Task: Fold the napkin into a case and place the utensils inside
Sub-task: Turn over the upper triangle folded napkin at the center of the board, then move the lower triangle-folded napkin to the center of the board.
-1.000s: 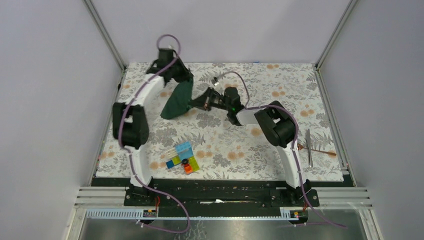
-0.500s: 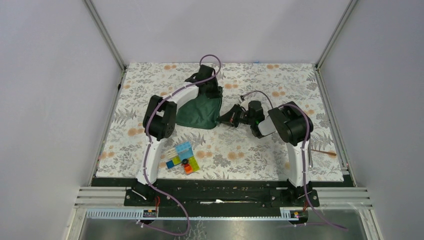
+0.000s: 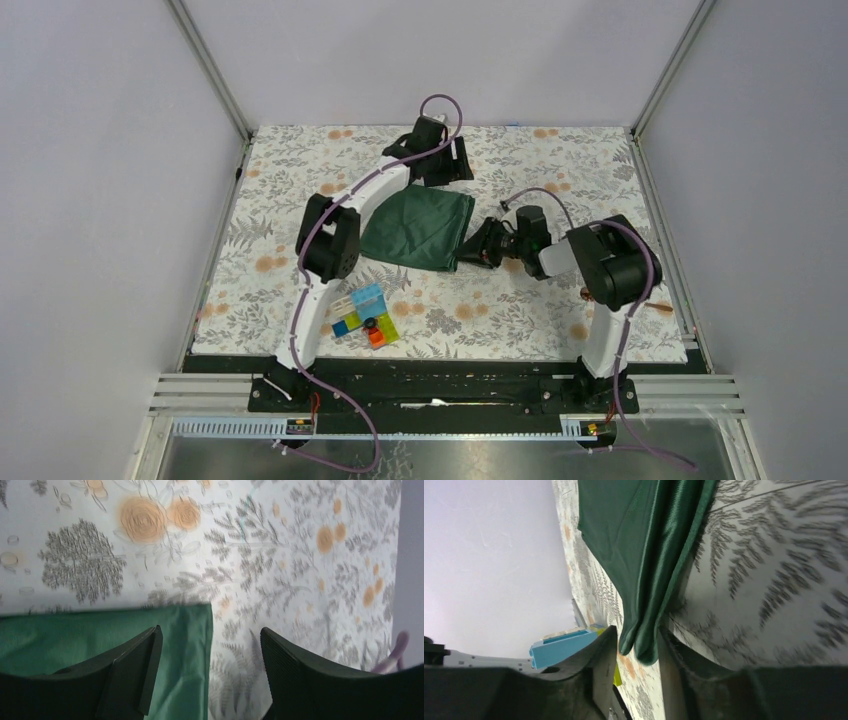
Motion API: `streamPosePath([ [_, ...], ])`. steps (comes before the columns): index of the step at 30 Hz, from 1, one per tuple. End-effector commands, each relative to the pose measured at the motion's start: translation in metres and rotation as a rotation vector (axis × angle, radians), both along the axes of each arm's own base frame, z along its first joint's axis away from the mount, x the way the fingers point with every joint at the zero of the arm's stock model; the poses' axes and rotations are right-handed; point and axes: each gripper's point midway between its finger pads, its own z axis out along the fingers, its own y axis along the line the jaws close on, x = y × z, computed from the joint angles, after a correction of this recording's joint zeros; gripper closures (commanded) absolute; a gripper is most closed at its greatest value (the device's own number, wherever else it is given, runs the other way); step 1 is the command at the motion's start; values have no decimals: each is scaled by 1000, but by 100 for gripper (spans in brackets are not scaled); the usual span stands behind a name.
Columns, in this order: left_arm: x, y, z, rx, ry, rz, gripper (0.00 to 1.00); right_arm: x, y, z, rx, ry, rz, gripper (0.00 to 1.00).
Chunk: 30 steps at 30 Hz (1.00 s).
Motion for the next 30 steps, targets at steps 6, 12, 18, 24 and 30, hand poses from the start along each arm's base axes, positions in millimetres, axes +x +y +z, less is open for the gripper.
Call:
streamPosePath([
  [6,-110,38,71,42,76,-200,19,5,-46,17,-227,-55,-45,37],
  [12,-169,69,11,221,191,-206,27,64,-52,14,-216,-10,-139,40],
  [18,-188,51,-13,313,188,-236,40,119,-66,-4,-252,13,-206,52],
  [24,-193,41,-32,336,204,-251,53,152,-69,-22,-288,34,-188,72],
  [30,-200,31,-33,268,231,-264,61,167,-64,-32,-276,47,-180,86],
])
